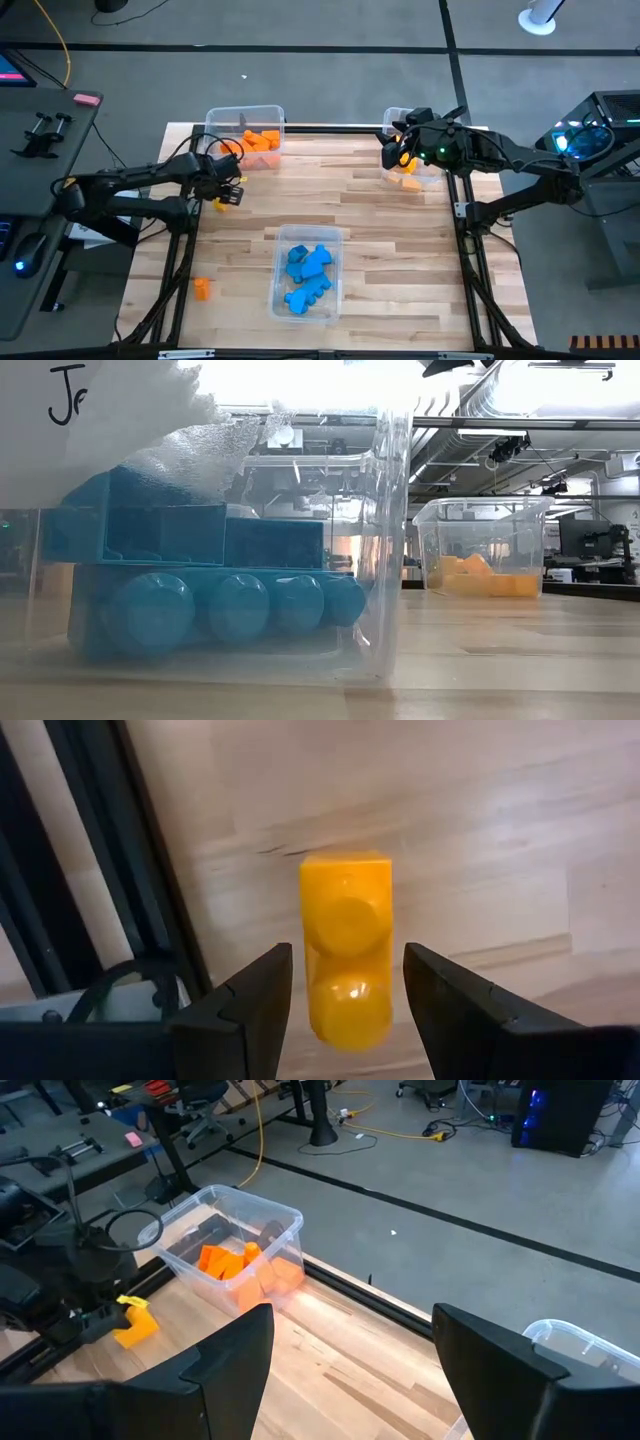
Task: Sort blocks
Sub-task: Put the yellow game piece into the top right transparent bin
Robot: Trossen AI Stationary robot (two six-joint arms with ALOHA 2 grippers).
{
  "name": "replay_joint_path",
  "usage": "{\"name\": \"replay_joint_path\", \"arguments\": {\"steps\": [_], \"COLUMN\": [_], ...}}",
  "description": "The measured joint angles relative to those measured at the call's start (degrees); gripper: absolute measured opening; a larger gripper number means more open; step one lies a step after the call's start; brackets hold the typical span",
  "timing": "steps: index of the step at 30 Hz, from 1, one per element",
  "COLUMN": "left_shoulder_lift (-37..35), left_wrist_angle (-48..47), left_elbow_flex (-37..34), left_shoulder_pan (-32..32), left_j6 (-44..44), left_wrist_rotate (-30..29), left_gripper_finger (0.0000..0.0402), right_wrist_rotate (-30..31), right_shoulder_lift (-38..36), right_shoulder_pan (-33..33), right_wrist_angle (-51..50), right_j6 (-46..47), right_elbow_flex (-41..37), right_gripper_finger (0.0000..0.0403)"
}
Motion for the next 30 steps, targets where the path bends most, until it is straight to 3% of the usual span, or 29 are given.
{"name": "replay_joint_path", "arguments": {"steps": [11, 20, 25, 30], "left_shoulder_lift": [1.5, 1.4, 1.5, 1.4], "left_wrist_angle": [2.3, 2.2, 1.9, -0.6], "left_elbow_flex": [-0.9, -0.6, 1.5, 10.8], "left_shoulder_pan": [0.7, 0.7, 0.7, 0.6], "left_j6": [0.9, 1.4, 3.8, 8.4], "left_wrist_rotate": [-0.1, -0.3, 1.2, 7.5], "left_gripper_finger": [0.0166, 0.0036, 0.0036, 0.0036], "right_wrist_rotate": [0.0, 0.0, 0.0, 0.0], "right_shoulder_lift": [0.1, 0.1, 0.1, 0.1], "right_shoulder_pan": [0.0, 0.0, 0.0, 0.0], "right_wrist_angle": [0.0, 0.0, 0.0, 0.0], "right_j6": [0.0, 0.0, 0.0, 0.2], "right_elbow_flex": [0.0, 0.0, 0.0, 0.0], "right_gripper_finger": [0.027, 0.027, 0.027, 0.027]}}
